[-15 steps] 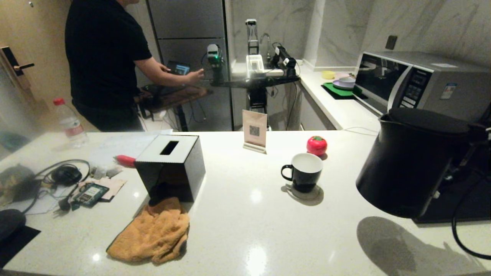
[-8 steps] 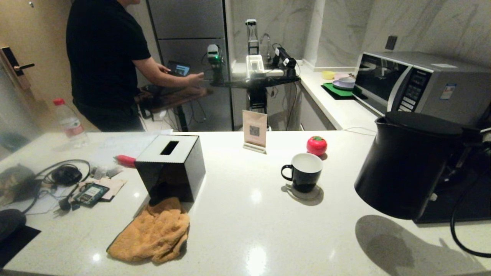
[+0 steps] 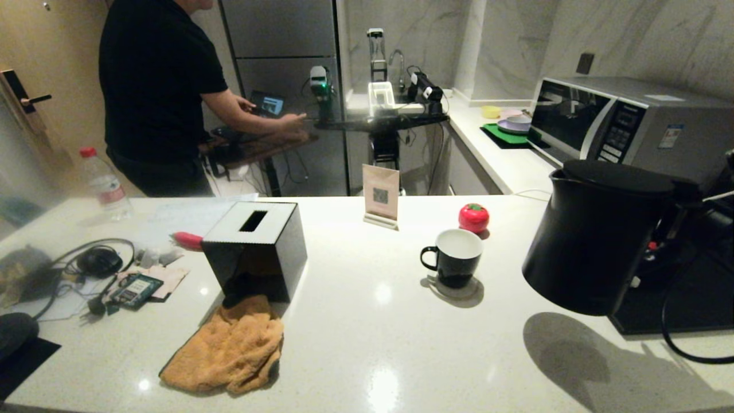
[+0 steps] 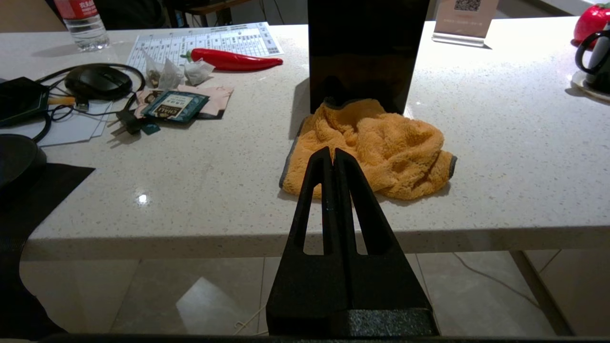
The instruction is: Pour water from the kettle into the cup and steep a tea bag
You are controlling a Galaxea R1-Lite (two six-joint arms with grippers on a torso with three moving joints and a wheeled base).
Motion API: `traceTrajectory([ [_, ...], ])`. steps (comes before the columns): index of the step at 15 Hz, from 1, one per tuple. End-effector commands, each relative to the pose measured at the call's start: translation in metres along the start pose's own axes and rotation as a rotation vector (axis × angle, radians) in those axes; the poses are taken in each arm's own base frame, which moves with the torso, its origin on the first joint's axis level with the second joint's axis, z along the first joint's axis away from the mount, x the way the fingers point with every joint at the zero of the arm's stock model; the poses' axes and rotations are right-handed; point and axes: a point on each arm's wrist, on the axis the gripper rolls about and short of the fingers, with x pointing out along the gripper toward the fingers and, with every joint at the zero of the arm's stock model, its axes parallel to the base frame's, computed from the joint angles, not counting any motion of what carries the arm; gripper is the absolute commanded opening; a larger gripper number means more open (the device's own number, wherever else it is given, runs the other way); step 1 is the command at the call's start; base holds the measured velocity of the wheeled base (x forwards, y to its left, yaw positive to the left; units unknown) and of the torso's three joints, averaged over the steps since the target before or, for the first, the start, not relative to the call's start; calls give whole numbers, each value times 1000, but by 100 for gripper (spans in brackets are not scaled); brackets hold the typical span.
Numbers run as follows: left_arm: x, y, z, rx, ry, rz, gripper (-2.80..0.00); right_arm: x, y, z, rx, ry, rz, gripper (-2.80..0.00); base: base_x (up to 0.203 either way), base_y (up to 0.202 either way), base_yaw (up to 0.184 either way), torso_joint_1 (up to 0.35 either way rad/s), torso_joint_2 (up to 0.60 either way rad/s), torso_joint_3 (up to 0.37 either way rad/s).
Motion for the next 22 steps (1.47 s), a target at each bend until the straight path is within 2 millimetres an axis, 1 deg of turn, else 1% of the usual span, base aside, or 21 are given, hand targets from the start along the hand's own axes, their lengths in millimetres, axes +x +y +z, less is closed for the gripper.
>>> traceTrajectory([
  [1, 0, 0, 0, 0, 1, 0, -280, 7, -1, 2, -13, -5, 2, -280, 0, 0, 0, 0, 0, 0],
  [3, 0, 0, 0, 0, 1, 0, -280, 11, 2, 0, -50, 14, 16, -280, 0, 0, 0, 0, 0, 0],
  [4, 0, 0, 0, 0, 1, 0, -280, 15, 5, 4, -57, 2, 27, -280, 0, 0, 0, 0, 0, 0],
  [6, 0, 0, 0, 0, 1, 0, -280, 22, 9, 3, -101, 12, 48, -280, 0, 0, 0, 0, 0, 0],
  [9, 0, 0, 0, 0, 0, 0, -280, 31, 9, -1, -145, 35, 54, -280, 0, 0, 0, 0, 0, 0],
  [11, 0, 0, 0, 0, 1, 0, -280, 35, 9, -1, -171, 51, 56, -280, 0, 0, 0, 0, 0, 0],
  [19, 0, 0, 0, 0, 0, 0, -280, 49, 11, 12, -275, 72, 76, -280, 0, 0, 0, 0, 0, 0],
  [22, 0, 0, 0, 0, 1, 0, -280, 54, 16, 16, -322, 71, 94, -280, 0, 0, 0, 0, 0, 0],
])
